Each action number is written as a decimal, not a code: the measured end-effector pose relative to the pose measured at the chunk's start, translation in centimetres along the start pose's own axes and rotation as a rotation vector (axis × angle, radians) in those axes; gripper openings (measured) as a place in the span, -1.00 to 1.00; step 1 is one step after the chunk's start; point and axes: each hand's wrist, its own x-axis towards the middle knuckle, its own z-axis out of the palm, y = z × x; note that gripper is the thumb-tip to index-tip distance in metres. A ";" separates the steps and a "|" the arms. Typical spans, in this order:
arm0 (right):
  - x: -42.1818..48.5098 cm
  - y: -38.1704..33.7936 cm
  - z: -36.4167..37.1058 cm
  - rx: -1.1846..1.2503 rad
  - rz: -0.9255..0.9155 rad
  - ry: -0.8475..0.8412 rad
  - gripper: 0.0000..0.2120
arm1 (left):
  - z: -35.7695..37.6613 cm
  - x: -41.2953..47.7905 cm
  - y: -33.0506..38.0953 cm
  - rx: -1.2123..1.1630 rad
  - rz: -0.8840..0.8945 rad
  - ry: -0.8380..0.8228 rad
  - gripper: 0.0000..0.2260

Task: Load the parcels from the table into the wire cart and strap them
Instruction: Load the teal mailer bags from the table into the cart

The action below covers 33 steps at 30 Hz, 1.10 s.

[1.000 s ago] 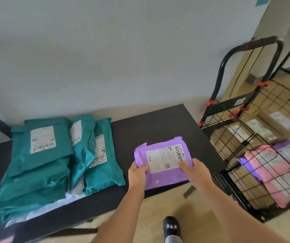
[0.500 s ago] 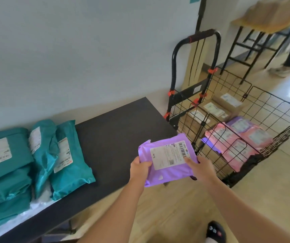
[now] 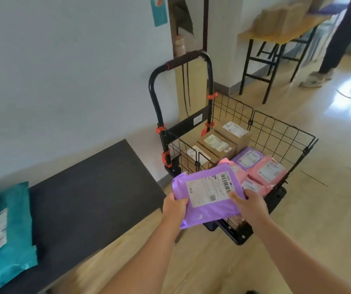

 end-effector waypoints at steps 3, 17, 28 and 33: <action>3.1 1.4 -4.4 0.016 -0.020 -0.003 -0.76 | 5.5 0.4 0.9 -0.021 -0.031 -0.021 -0.79; 15.7 5.3 -13.7 0.100 0.054 0.015 -0.83 | 20.5 4.3 5.7 -0.150 -0.151 0.034 -0.81; 27.9 4.4 -17.6 0.094 0.159 0.010 -0.88 | 28.1 13.4 9.6 -0.027 -0.204 -0.088 -0.75; 30.9 4.7 -16.4 0.144 0.255 -0.010 -0.76 | 29.2 16.5 9.5 0.139 -0.258 -0.060 -0.71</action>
